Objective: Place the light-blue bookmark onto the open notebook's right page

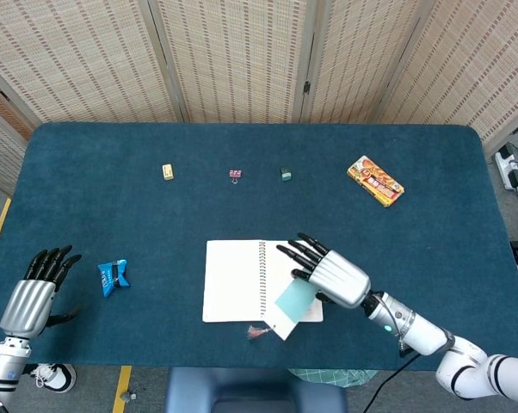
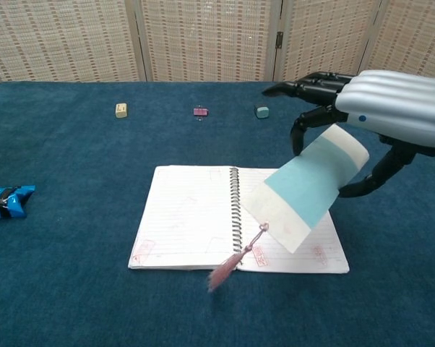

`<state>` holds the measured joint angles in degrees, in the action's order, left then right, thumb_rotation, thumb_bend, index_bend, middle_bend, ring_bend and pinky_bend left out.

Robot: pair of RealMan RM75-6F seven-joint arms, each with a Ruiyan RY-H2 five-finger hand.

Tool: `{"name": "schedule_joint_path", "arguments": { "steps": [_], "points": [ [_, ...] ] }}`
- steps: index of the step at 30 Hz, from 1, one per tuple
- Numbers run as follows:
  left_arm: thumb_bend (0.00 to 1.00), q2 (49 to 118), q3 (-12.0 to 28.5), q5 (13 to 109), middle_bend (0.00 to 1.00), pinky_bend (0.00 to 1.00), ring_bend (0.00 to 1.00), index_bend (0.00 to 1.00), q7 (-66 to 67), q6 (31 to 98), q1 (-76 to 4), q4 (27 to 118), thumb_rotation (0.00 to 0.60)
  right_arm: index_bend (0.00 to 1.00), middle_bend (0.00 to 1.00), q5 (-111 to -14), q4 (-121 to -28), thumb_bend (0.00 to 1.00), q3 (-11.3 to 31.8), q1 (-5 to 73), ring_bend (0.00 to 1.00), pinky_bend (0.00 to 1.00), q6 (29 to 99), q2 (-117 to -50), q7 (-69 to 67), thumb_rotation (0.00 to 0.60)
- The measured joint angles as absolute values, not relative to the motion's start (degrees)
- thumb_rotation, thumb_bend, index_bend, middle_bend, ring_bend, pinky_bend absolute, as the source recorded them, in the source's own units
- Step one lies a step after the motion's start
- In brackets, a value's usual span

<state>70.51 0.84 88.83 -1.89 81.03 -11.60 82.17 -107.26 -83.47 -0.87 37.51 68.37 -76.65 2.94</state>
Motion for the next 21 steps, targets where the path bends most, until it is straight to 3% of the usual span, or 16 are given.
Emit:
{"name": "schedule_joint_path", "arguments": {
  "steps": [9, 21],
  "points": [
    [0.22, 70.98, 1.06, 88.07, 0.08, 0.00, 0.01, 0.17, -0.75, 80.63, -11.61, 81.96, 0.600, 0.44, 0.00, -109.93, -87.47, 0.12, -4.04, 37.99, 0.02, 0.00, 67.91, -73.96, 2.67, 0.600],
    [0.22, 71.61, 1.87, 86.09, 0.08, 0.00, 0.01, 0.17, -0.14, 79.48, -11.84, 81.21, 0.600, 0.40, 0.00, -114.82, -76.46, 0.12, -4.39, 41.53, 0.02, 0.00, 65.49, -76.86, 8.22, 0.600]
  ]
}}
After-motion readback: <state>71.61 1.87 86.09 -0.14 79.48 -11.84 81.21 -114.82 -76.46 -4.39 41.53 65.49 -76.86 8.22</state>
